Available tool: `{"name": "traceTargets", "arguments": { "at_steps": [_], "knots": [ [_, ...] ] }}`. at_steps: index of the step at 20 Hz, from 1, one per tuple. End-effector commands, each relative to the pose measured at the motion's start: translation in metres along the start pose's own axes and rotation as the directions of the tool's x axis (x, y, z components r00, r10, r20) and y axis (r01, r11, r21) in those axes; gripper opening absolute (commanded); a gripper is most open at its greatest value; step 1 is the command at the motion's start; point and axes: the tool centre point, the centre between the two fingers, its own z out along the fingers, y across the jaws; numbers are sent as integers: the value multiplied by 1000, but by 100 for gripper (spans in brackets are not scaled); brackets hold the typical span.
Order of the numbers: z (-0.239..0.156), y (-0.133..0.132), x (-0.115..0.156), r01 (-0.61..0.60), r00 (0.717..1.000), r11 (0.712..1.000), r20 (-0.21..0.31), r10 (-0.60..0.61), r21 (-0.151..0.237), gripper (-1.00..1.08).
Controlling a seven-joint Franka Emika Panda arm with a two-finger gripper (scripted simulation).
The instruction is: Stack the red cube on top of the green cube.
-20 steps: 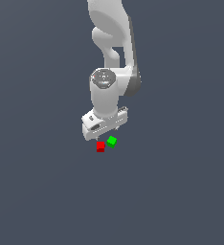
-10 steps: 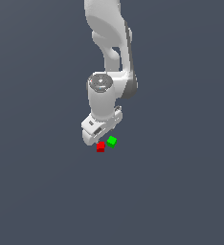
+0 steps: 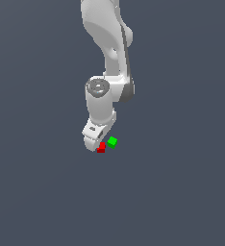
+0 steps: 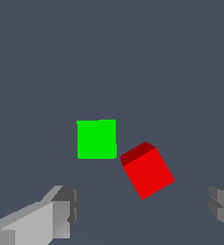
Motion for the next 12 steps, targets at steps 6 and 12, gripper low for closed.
{"name": "traceTargets", "arguments": {
  "at_steps": [6,12],
  "knots": [
    [11,6,-4,202,979,979,-2,-202,-2,100],
    [20,12,-6,349,937,937,-4,-349,-3,100]
  ]
}}
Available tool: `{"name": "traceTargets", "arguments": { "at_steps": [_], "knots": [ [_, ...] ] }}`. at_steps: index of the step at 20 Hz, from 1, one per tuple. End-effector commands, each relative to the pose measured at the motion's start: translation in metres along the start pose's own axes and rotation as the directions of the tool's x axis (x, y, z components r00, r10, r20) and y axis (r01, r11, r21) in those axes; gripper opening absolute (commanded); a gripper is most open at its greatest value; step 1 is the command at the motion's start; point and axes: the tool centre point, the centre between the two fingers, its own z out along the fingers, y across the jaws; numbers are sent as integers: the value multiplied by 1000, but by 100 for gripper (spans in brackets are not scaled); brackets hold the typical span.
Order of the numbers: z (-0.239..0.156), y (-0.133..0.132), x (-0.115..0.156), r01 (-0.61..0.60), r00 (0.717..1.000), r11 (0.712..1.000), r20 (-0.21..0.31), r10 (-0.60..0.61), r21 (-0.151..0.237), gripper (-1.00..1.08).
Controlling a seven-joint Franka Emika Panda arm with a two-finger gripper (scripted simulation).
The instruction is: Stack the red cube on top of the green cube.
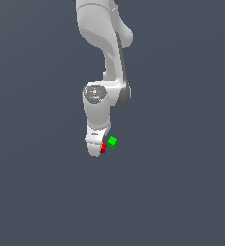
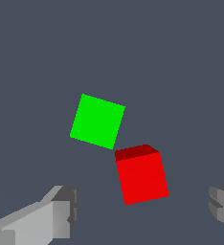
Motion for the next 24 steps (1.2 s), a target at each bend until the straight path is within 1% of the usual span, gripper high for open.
{"name": "traceTargets", "arguments": {
  "at_steps": [1,6,11,16,24],
  "knots": [
    [3,2,-1,60,998,998,-1,-60,-1,100],
    [8,5,-3,147,989,989,-1,-147,-1,100],
    [11,7,-4,201,980,980,-2,-201,-2,100],
    [12,7,-4,219,976,976,-2,-219,-2,100],
    [12,7,-4,210,978,978,-2,-210,-2,100]
  ]
}}
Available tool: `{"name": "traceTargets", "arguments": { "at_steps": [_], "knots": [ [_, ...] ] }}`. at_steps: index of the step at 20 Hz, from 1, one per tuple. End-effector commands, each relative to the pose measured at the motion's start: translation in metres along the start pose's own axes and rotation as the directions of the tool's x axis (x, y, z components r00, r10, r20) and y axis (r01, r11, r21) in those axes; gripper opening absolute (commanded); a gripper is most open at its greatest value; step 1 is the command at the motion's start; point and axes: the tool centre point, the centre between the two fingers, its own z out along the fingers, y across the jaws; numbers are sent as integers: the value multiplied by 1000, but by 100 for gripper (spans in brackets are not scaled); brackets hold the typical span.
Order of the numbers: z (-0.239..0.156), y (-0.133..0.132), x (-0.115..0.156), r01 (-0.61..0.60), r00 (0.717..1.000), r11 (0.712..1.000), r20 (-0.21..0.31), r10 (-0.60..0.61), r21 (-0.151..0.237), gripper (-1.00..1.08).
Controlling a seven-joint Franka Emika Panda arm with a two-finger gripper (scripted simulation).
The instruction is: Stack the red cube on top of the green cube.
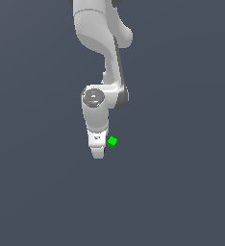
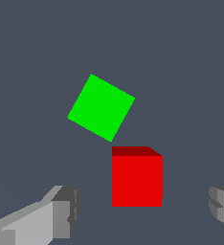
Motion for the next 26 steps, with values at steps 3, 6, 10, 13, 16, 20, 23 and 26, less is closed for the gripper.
{"name": "traceTargets", "arguments": {
  "at_steps": [3,6,10,13,16,20,23,26],
  "knots": [
    [6,0,0,0,1000,1000,0,0,0,100],
    [18,-1,0,0,1000,1000,0,0,0,100],
    [39,-1,1,-1,1000,1000,0,1,0,100],
    [48,-1,0,-1,1000,1000,0,1,0,100],
    [50,0,0,-2,1000,1000,0,2,0,100],
    [50,0,0,-2,1000,1000,0,2,0,-100],
    [50,0,0,-2,1000,1000,0,2,0,-100],
    [50,0,0,-2,1000,1000,0,2,0,-100]
  ]
}}
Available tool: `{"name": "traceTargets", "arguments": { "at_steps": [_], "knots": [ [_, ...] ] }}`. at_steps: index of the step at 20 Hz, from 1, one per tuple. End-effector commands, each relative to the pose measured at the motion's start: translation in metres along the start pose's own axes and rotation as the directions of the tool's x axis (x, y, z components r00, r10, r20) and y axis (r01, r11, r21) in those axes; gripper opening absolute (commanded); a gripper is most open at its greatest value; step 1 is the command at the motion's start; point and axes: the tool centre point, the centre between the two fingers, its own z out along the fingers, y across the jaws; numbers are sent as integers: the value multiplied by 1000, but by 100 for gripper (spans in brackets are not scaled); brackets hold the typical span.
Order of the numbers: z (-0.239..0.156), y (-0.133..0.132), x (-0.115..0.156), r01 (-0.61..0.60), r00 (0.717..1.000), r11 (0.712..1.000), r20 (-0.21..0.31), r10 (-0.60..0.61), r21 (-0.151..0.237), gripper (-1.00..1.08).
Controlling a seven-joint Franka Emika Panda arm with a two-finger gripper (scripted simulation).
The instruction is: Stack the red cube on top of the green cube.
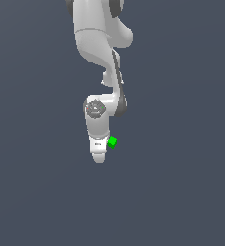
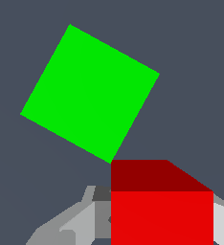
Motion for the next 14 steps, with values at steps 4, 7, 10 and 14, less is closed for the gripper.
{"name": "traceTargets", "arguments": {
  "at_steps": [4,7,10,14],
  "knots": [
    [-2,0,0,0,1000,1000,0,0,0,-100],
    [-10,0,0,0,1000,1000,0,0,0,-100],
    [-24,-1,0,0,1000,1000,0,0,0,-100],
    [-51,-2,0,1,1000,1000,1,-1,1,-100]
  ]
}}
